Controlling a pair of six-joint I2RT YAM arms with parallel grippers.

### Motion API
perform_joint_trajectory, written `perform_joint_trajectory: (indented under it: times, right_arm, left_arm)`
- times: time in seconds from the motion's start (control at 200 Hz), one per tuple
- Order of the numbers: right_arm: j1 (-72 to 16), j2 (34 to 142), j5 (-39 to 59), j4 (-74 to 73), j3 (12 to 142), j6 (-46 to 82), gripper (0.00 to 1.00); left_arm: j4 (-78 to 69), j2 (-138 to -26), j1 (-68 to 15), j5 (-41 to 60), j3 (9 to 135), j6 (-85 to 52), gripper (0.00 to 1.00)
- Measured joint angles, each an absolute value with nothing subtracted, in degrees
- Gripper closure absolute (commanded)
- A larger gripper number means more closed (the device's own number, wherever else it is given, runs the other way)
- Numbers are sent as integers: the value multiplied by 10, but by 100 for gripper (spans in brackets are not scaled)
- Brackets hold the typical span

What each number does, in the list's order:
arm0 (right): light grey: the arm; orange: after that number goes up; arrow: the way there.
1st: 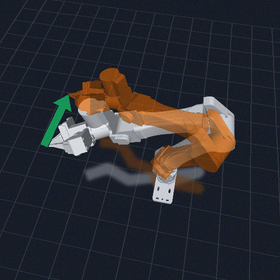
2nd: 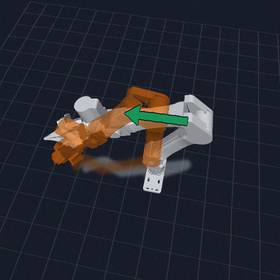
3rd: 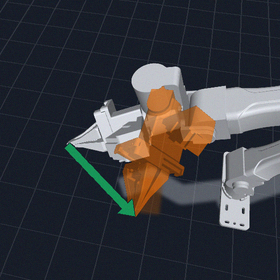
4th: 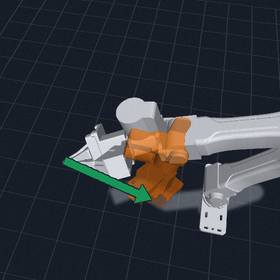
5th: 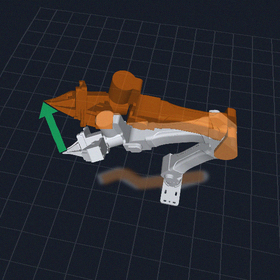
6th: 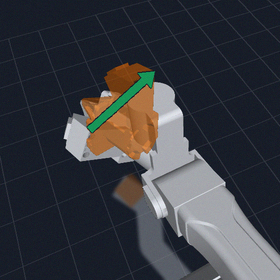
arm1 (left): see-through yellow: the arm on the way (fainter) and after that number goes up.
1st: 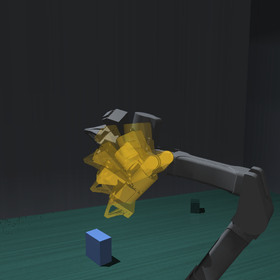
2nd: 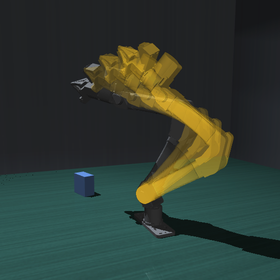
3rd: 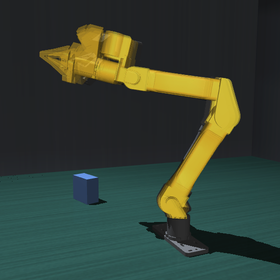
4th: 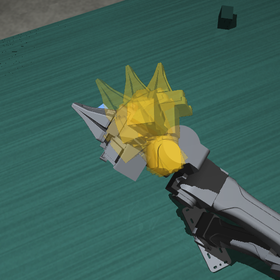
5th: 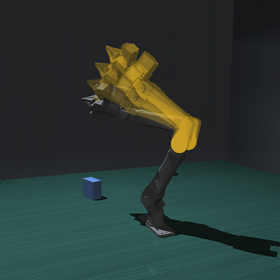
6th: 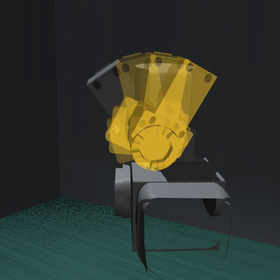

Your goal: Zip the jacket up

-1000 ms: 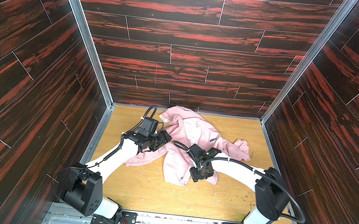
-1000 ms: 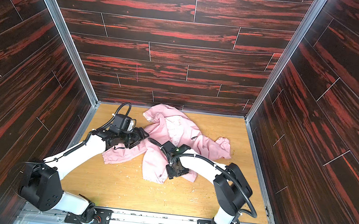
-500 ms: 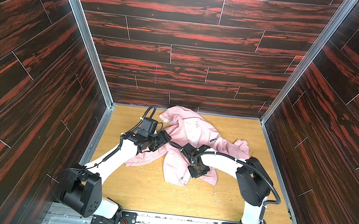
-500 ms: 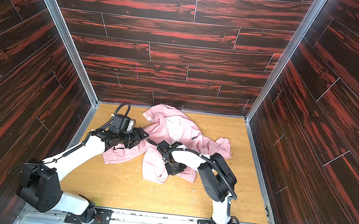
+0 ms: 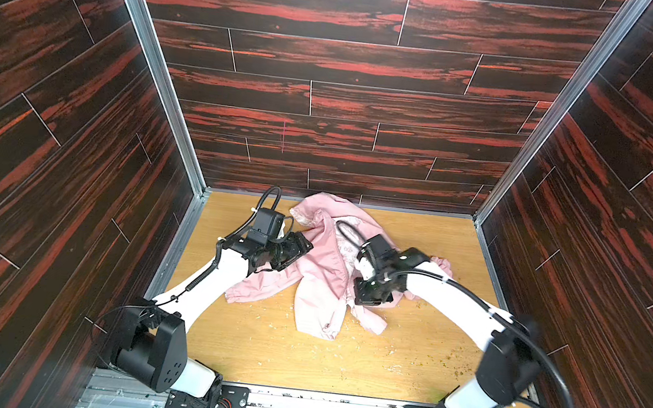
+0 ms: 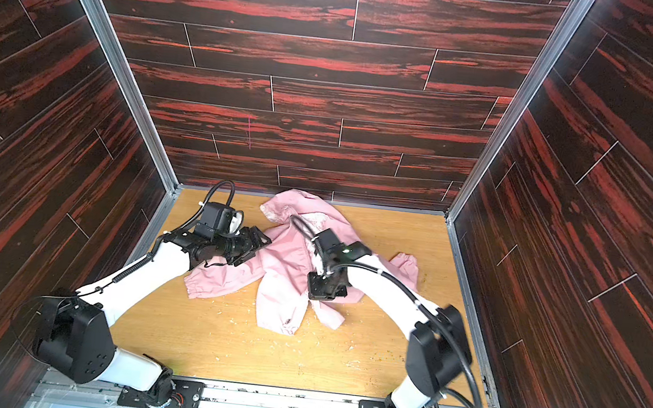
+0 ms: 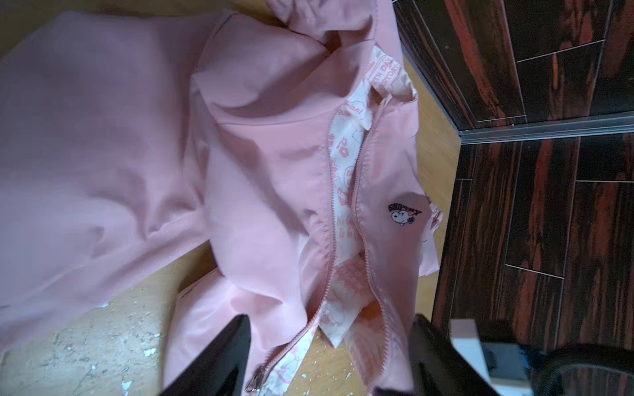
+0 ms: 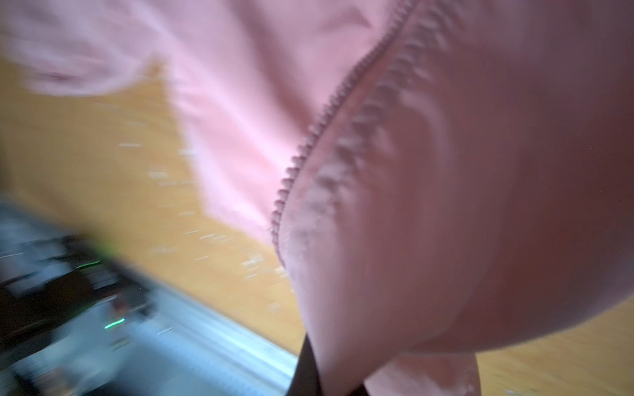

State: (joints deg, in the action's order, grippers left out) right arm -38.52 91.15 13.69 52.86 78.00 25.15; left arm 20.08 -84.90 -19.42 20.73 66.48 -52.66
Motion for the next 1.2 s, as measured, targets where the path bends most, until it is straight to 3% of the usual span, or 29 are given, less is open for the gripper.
perform_joint_trajectory:
  times: [0.225,0.281,0.401,0.511,0.706,0.882,1.197]
  right_arm:
    - [-382,910,358,459,723,293,98]
    - [-382,925,391,437,695,306,89]
    - [-382,968,425,410,654,321,49]
    - [-378,980,427,406,647,325,37]
    - [-313,958,402,416,677,324,36]
    - [-227,936,282,467,720,326,34]
    - [-221,1008,139,510,801,313,32]
  left_arm:
    - [201,-888,-193,234,691,-523,24]
    - [201,-894,-193,240,691,-523,24]
    - [201,-907,-195,250,691,-523,23]
    - [200,-914,-199,257,691,-525,23]
    - [197,-918,-234,270,680,-525,22]
    - [219,-916,-276,272,639,-520,21]
    - [326,-832,-293,273,582,-481,19]
